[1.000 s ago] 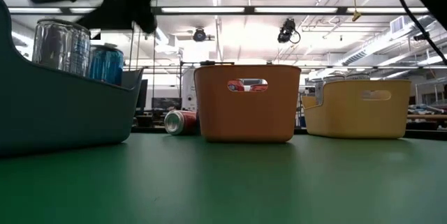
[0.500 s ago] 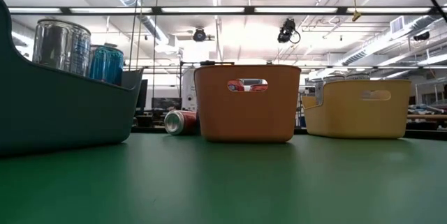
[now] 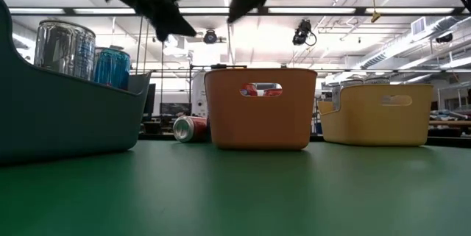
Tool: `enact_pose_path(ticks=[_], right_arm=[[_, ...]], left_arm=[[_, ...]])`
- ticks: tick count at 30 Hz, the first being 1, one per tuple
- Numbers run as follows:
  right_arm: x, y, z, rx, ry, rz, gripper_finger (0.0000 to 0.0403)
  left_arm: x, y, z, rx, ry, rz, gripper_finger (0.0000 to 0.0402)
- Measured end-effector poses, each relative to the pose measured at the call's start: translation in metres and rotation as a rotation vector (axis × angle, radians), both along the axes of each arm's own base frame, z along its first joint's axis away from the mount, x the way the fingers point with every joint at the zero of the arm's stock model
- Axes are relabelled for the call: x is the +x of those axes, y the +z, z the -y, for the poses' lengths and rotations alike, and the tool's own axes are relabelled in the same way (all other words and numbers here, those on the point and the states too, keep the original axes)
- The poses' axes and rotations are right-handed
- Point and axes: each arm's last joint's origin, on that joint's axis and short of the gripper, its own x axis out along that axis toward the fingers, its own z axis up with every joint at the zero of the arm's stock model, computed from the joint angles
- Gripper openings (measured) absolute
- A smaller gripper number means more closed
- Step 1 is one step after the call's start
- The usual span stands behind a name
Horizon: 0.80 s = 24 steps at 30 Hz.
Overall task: Sort soda cans
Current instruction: Put the blue soda can into the blue bin
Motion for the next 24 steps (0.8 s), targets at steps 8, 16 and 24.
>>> enact_pose_path(ticks=[8,16,24], right_arm=[[-0.014,-0.055,0.044,0.156,0.025,-0.017,0.0207],[-0.034,-0.094,0.041,0.195,0.017,0.040,0.0194],[-0.056,-0.097,0.026,0.233,-0.015,0.089,0.0185]], left_arm=[[0.024,-0.019,-0.041,-0.090,-0.068,-0.051,0.0001],[0.037,-0.039,-0.054,0.012,0.016,-0.174,0.0042],[0.052,-0.063,-0.069,-0.090,0.117,-0.178,0.0149]])
